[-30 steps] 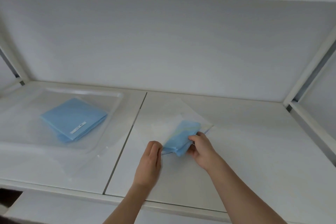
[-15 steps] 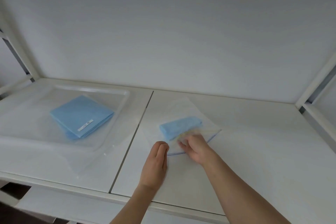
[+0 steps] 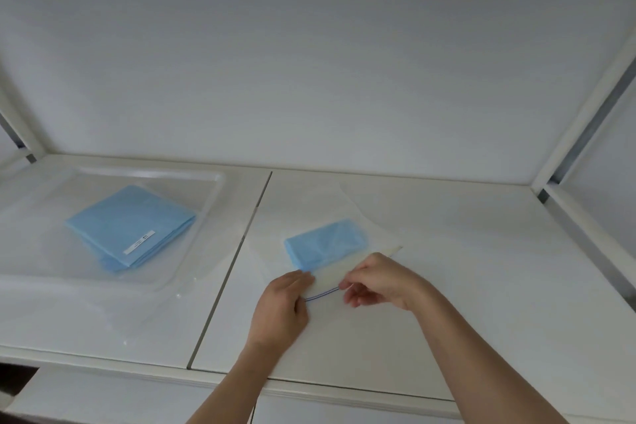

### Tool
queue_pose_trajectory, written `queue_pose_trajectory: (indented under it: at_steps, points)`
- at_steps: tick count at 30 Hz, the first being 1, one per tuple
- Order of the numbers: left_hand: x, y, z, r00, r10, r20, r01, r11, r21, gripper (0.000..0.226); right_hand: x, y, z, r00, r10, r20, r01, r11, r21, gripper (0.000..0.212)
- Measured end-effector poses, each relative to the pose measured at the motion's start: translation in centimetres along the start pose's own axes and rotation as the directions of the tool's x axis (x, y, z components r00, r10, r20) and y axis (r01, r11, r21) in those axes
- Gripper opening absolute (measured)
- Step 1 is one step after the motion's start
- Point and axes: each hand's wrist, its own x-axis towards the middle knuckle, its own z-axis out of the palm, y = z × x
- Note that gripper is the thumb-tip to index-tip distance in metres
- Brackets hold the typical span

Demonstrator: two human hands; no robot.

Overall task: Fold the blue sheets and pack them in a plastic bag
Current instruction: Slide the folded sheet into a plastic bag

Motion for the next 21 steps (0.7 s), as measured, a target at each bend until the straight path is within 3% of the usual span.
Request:
queue_pose_trajectory:
  at_steps: [2, 3, 4, 6, 7, 8, 11, 13, 17, 21]
  points:
    - [0.0, 0.1, 0.0, 1.000, -0.011, 0.011, 0.011, 1.000, -0.015, 0.042, -0.9, -0.6, -0.8, 0.998, -0.040, -0.045, 0.037, 0.997, -0.063, 0.019]
    - [0.0, 0.0, 0.1, 1.000, -0.010, 0.021, 0.011, 0.999, -0.030, 0.038, -0.7, -0.5, -1.2, 0.984, -0.097, -0.146, 0.087, 0.993, -0.074, 0.020]
    - [-0.1, -0.1, 0.2, 0.999, -0.011, 0.034, 0.012, 0.999, -0.044, 0.035, -0.3, -0.4, -1.4, 0.944, -0.168, -0.284, 0.148, 0.985, -0.092, 0.020]
    - [-0.1, -0.3, 0.3, 0.998, -0.028, 0.062, 0.031, 0.998, -0.057, 0.031, 0.4, 0.5, -1.8, 0.782, -0.336, -0.525, 0.239, 0.940, -0.246, 0.017]
    - [-0.1, -0.4, 0.3, 0.997, -0.042, 0.062, 0.045, 0.997, -0.055, 0.030, 0.9, 1.3, -2.0, 0.725, -0.411, -0.552, 0.226, 0.900, -0.373, 0.017]
    - [-0.2, -0.4, 0.2, 0.997, -0.054, 0.054, 0.056, 0.997, -0.049, 0.029, 1.4, 2.3, -2.1, 0.716, -0.460, -0.525, 0.191, 0.853, -0.486, 0.022]
    - [-0.4, 0.1, -0.2, 0.997, -0.075, -0.002, 0.075, 0.996, 0.048, 0.028, 2.3, 5.9, -2.7, 0.792, -0.409, -0.453, 0.025, 0.764, -0.645, 0.034]
    - [-0.4, 0.2, -0.6, 0.990, -0.123, -0.062, 0.130, 0.982, 0.135, 0.036, 2.4, 7.9, -2.9, 0.776, -0.401, -0.487, 0.005, 0.776, -0.631, 0.033]
    - [-0.4, 0.7, -0.7, 0.996, -0.087, -0.024, 0.090, 0.962, 0.258, 0.049, 2.6, 9.5, -3.1, 0.649, -0.486, -0.586, 0.202, 0.852, -0.483, 0.030]
    - [-0.3, 1.0, -0.1, 0.958, -0.269, 0.103, 0.213, 0.901, 0.377, 0.072, 2.5, 9.3, -3.4, 0.658, -0.453, -0.602, 0.295, 0.890, -0.347, 0.043]
